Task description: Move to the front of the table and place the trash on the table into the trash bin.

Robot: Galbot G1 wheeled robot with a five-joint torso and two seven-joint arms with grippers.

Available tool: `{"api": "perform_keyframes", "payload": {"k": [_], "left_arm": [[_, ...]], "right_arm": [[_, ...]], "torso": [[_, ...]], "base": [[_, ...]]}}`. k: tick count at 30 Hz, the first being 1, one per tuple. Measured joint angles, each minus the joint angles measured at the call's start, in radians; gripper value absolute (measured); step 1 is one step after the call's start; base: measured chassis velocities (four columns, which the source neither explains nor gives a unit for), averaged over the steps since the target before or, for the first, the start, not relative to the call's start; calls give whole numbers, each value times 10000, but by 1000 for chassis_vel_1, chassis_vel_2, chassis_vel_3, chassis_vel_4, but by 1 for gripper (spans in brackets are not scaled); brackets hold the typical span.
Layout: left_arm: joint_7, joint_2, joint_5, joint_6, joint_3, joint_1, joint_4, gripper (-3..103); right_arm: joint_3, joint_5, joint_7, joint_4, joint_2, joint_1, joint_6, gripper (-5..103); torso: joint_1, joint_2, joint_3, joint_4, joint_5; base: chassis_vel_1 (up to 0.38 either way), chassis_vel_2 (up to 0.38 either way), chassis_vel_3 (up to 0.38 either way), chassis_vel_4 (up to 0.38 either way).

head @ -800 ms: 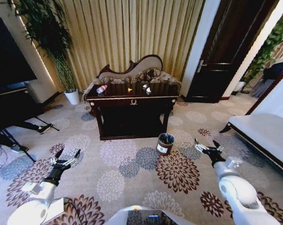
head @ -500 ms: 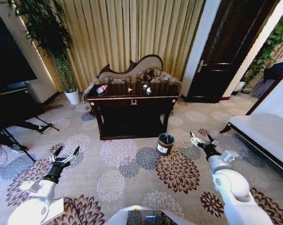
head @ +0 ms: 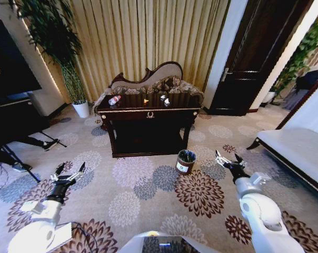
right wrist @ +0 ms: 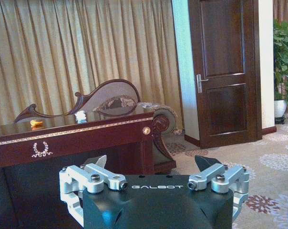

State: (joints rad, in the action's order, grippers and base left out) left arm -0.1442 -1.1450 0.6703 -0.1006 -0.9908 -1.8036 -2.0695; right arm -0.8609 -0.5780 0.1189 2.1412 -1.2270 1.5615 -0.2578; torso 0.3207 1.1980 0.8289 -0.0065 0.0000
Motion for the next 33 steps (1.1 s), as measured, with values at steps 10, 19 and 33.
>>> {"api": "perform_keyframes", "payload": {"k": [10, 19, 33], "left_arm": [[2, -41, 67, -117, -77, -153, 76, 100], [0, -109, 13, -317, -6, -156, 214, 100], [-43, -73, -31, -341, 7, -131, 286, 100]], "right_arm": [[58, 68, 0, -37, -223, -1, 282, 100], [72, 218, 0, -245, -319, -16, 607, 100], [138, 421, 0, -473, -481, -49, 653, 100]], "torso": [[0, 0, 0, 0, 0], [0, 0, 0, 0, 0], [0, 1, -1, 0, 0]], "base": [[0, 0, 0, 0], [0, 0, 0, 0], [0, 0, 0, 0]]}}
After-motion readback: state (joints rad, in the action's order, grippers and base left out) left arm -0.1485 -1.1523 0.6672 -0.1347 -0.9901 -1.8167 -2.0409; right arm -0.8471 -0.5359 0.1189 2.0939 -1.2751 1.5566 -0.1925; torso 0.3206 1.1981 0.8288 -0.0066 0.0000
